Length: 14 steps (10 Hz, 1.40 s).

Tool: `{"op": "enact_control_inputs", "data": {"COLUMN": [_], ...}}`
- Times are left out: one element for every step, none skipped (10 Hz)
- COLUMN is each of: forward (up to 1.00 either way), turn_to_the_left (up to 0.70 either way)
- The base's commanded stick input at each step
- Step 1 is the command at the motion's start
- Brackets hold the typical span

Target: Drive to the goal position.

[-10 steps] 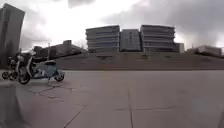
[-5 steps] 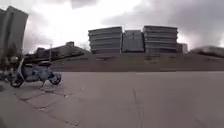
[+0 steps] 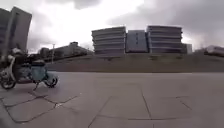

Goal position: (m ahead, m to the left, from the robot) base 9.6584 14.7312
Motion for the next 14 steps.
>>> {"op": "enact_control_inputs", "data": {"forward": [1.00,1.00,1.00,1.00,1.00,1.00,1.00,1.00,1.00,1.00,1.00,1.00,1.00,1.00], "turn_to_the_left": [0.11,0.11,0.11,0.11,0.16,0.19,0.22,0.25,0.25,0.24,0.24,0.24,0.24,0.24]}}
